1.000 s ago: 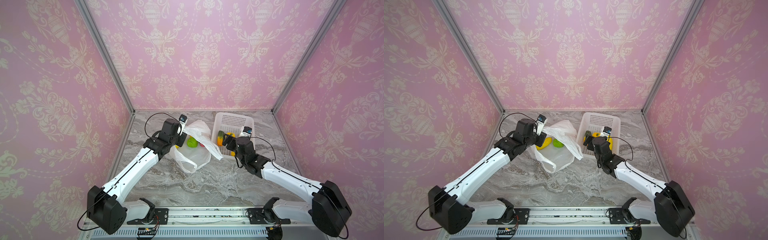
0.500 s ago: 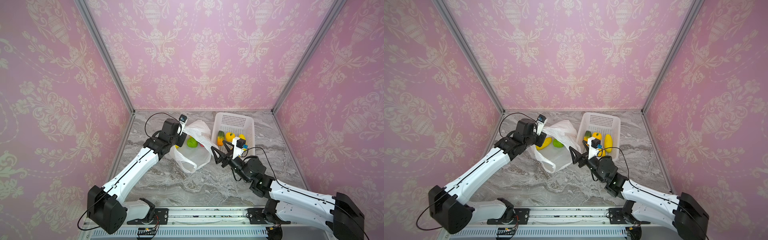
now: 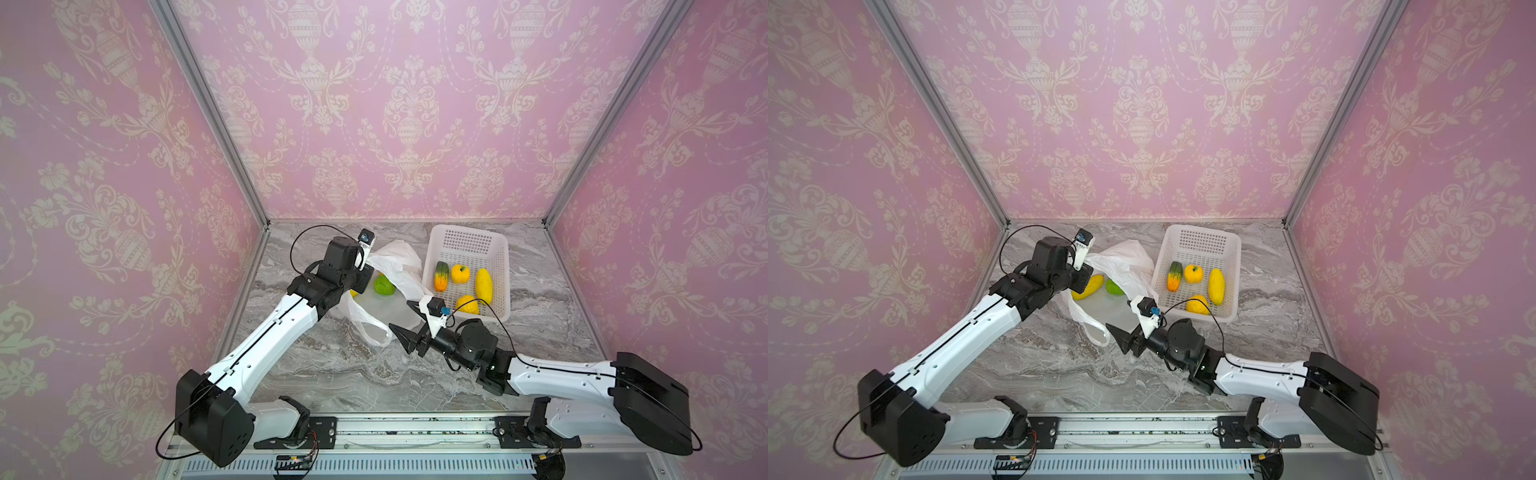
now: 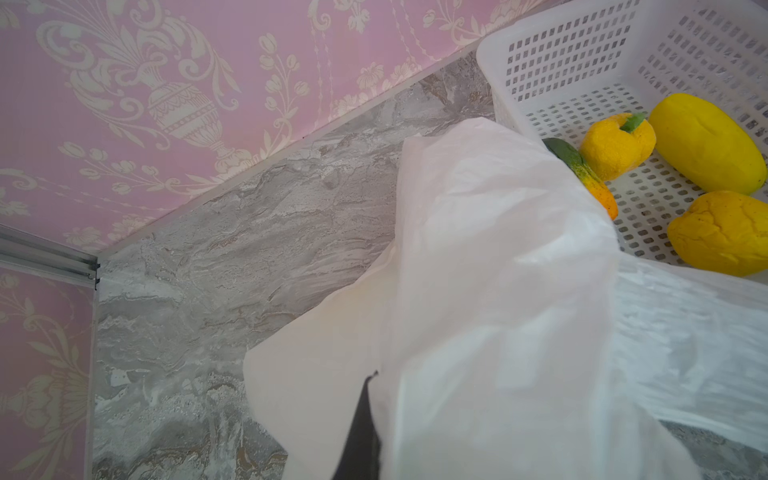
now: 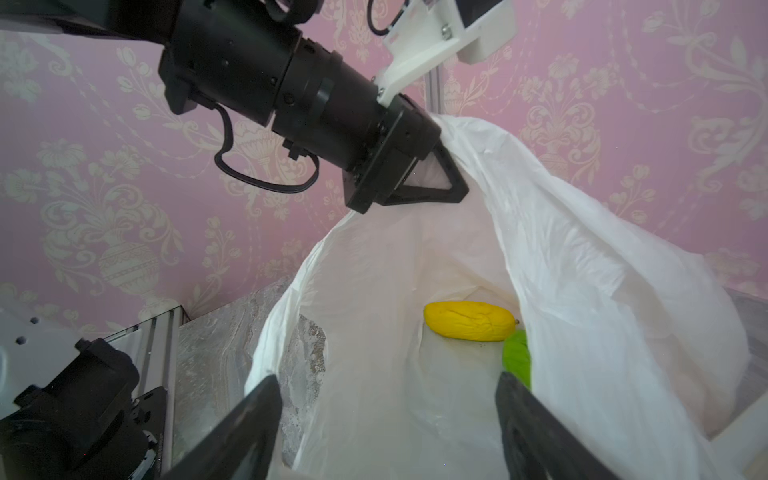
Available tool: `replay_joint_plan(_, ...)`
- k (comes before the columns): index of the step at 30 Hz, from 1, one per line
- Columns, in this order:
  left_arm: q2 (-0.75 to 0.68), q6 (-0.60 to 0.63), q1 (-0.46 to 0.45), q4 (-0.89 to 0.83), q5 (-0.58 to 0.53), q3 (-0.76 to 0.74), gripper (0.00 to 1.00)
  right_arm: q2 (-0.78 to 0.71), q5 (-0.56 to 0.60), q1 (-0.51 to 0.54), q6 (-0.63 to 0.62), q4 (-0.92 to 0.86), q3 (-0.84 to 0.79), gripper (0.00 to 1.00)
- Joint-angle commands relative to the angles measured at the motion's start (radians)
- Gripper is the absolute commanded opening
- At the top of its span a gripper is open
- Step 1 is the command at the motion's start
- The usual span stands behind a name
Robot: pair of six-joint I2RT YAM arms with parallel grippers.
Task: Untie the knot of the plastic bag and take out the fruit
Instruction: 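Move the right gripper back over the bag opening, then lower the right gripper into the bag toward the green fruit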
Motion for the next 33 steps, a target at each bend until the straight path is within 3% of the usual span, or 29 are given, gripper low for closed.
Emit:
replay_joint_plan(1, 0.001, 0.017, 0.009, -0.010, 0.003, 0.017, 0.00, 0.075, 0.033, 0.032, -0.079, 0.037, 0.072, 0.81)
replay_joint_plan(4, -0.008, 0.018, 0.009, 0.000, -0.001, 0.007, 0.00, 0.174, 0.133, 0.034, -0.067, 0.060, 0.113, 0.79)
replay_joint_plan(9, -0.003, 0.006, 0.011, -0.007, 0.025, 0.019, 0.00, 0.333, 0.319, 0.032, -0.018, 0.042, 0.222, 0.63)
replay_joint_plan(15, -0.015, 0.002, 0.011, -0.003, 0.040, 0.017, 0.00, 0.432, 0.403, 0.029, 0.000, 0.011, 0.293, 0.58)
replay_joint_plan(17, -0.015, 0.002, 0.011, -0.002, 0.035, 0.015, 0.00, 0.419, 0.403, 0.026, 0.004, 0.037, 0.273, 0.69)
replay_joint_plan(21, -0.013, -0.002, 0.011, -0.003, 0.044, 0.018, 0.00, 0.325, 0.230, 0.031, -0.034, 0.119, 0.183, 0.96)
replay_joint_plan(26, -0.007, 0.002, 0.012, -0.004, 0.039, 0.015, 0.00, 0.157, 0.109, 0.036, -0.018, 0.167, 0.070, 1.00)
replay_joint_plan(29, -0.007, 0.000, 0.012, -0.004, 0.042, 0.017, 0.00, 0.069, 0.091, 0.037, -0.007, 0.128, 0.050, 0.94)
replay_joint_plan(33, -0.005, -0.003, 0.013, 0.001, 0.047, 0.014, 0.00, 0.053, 0.170, 0.033, -0.007, 0.087, 0.052, 0.64)
